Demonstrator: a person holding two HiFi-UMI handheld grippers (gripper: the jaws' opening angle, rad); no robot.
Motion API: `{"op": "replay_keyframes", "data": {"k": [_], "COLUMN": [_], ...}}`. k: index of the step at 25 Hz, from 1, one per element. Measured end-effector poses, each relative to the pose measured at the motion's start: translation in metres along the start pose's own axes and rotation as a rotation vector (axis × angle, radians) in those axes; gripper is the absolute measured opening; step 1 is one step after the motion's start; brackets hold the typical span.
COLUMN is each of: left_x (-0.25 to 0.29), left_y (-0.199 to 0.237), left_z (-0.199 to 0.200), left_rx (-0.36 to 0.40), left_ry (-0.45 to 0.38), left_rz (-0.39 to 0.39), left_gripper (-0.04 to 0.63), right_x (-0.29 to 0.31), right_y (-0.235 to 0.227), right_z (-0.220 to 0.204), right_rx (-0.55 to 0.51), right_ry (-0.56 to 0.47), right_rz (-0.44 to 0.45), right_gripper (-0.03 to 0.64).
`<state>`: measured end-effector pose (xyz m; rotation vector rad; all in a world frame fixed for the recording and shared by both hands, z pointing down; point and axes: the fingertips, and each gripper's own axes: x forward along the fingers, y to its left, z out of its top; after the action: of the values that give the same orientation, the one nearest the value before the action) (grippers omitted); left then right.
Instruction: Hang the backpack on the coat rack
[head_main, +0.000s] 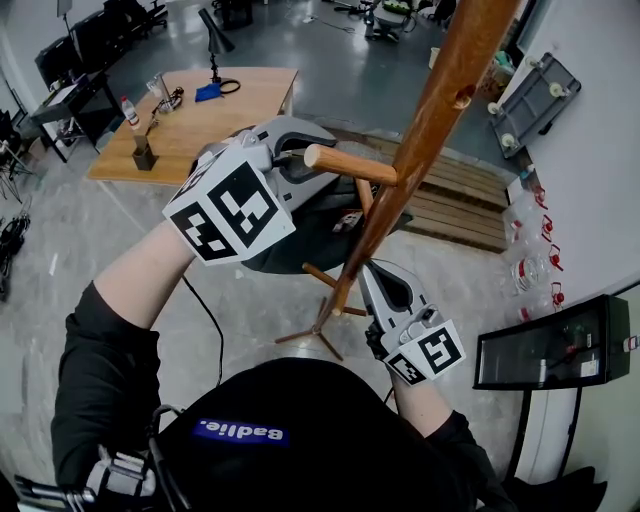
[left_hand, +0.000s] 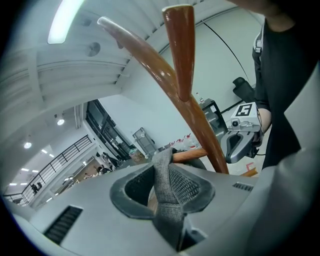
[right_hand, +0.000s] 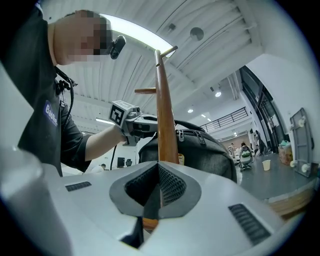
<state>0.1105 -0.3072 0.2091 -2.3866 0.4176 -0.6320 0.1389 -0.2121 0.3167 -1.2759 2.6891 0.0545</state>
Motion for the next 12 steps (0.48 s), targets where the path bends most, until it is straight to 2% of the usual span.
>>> {"op": "replay_keyframes", "data": {"k": [3,7,9,12], "left_x": [0.000,0.000,0.002,0.003], "left_y": [-0.007,-0.030,-0.041,-0.046], "left_z": [-0.002,0.003,0.002,0.000], "left_rx": [0.071,0.163,0.159,0.113], "left_ry": [0.039,0.049,0.043,0.028], "left_rz": [0.017,-0.019,-0.028,-0.011], "left_gripper": [0.103,0.103,0.103,0.103], "right_x": [0.002,0.005,0.003,0.002], "right_y": [0.003,0.001,0.000,-0.001], "right_z": [-0.002,-0.003,-0.004,-0.004], "right_rx": [0.010,0.016,0.017,0.021], "right_ry": [-0.005,-0.005,-0.003,-0.003], "right_rz": [0.024,0.025,0.026,0.036], "right_gripper": [-0.003,-0.003,-0.003,-0.003]}}
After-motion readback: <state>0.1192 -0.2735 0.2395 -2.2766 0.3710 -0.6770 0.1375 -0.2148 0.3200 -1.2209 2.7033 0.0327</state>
